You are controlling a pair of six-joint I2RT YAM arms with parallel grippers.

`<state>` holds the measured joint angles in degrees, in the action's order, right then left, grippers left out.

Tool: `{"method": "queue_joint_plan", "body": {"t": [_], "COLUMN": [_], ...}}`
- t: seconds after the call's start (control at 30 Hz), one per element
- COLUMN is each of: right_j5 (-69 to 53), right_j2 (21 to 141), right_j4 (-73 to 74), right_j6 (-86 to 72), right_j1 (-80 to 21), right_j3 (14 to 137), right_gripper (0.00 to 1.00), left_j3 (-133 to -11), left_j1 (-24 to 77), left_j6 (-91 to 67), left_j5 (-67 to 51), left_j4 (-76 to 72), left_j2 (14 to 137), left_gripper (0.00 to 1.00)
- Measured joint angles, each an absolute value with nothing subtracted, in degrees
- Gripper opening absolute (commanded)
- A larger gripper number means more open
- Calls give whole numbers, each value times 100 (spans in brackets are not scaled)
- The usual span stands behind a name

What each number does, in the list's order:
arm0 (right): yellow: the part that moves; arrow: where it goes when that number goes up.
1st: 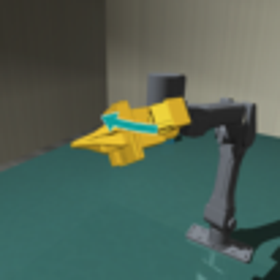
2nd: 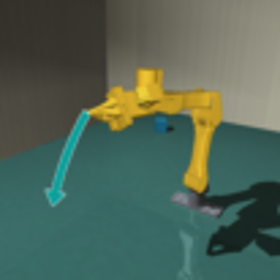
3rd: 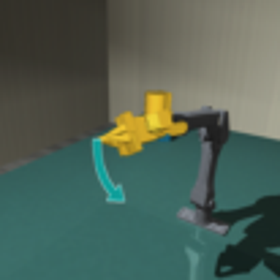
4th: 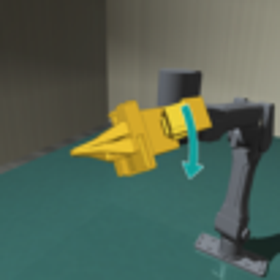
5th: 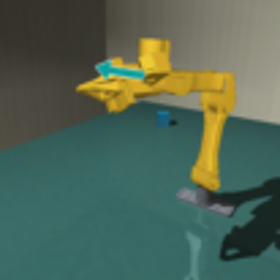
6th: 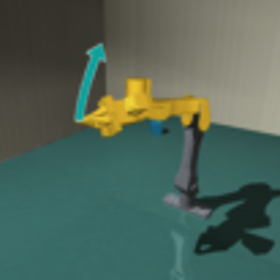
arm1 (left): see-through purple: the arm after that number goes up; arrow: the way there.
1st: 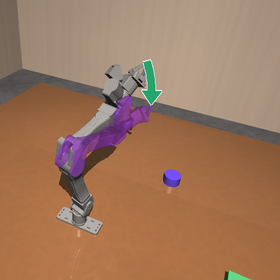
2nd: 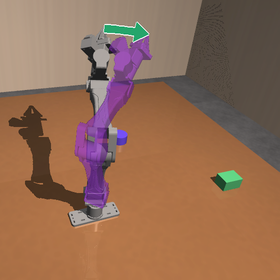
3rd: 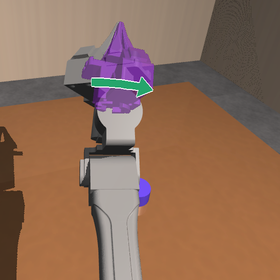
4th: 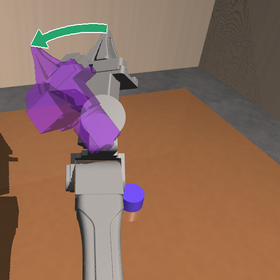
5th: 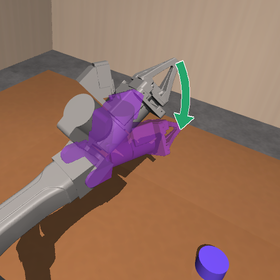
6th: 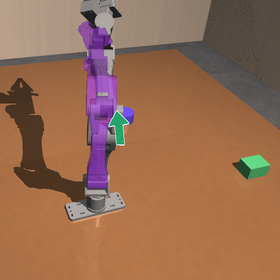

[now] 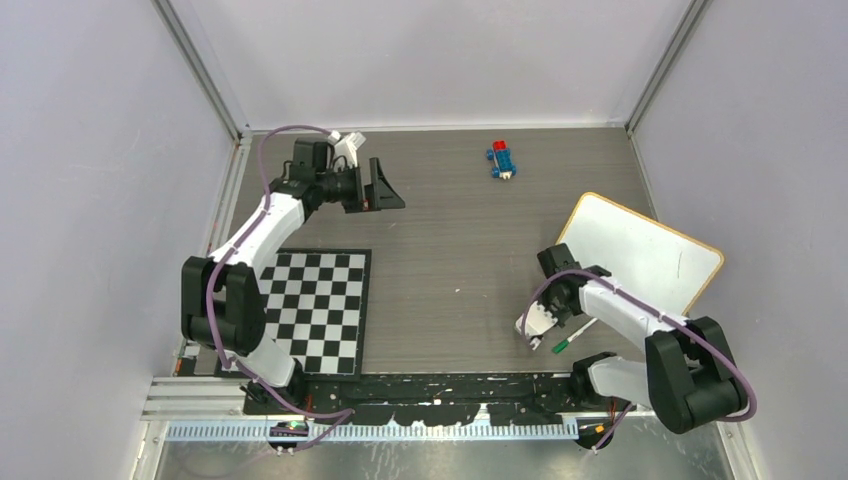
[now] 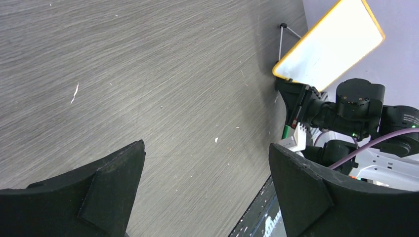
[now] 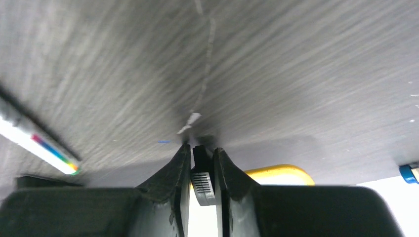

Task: Write a sentence on the whiteboard
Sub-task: Move the whiteboard to the center of the board.

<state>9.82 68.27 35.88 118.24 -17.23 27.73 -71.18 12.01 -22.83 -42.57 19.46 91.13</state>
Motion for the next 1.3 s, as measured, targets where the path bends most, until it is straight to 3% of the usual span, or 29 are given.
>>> {"method": "queue_joint_plan", "body": {"t": [0.17, 0.6, 1.1, 1.2, 1.3], "right_j5": [987, 436, -36, -84, -178], "right_j2": [7052, 7959, 9299, 9500, 9651], "right_j4": [3197, 2392, 1083, 797, 228], "right_j6": [11883, 11876, 11974, 11998, 12018], "right_j1": [-1715, -1789, -3520, -3752, -3900], "right_j3": [2840, 3454, 4370, 4480, 4418], "right_gripper": [1, 0, 0, 10, 28], "left_j3": [-7054, -6938, -6838, -6796, -6766], "left_j1": [1066, 770, 351, 255, 209], "left_j6": [-2381, -2506, -2508, -2493, -2429], "left_j5": [-4372, -4565, -4654, -4652, -4630], "left_j4": [1898, 1704, 1638, 1656, 1695], "left_j2": [9113, 9115, 9118, 9118, 9118], "left_gripper": [97, 97, 97, 97, 98]}}
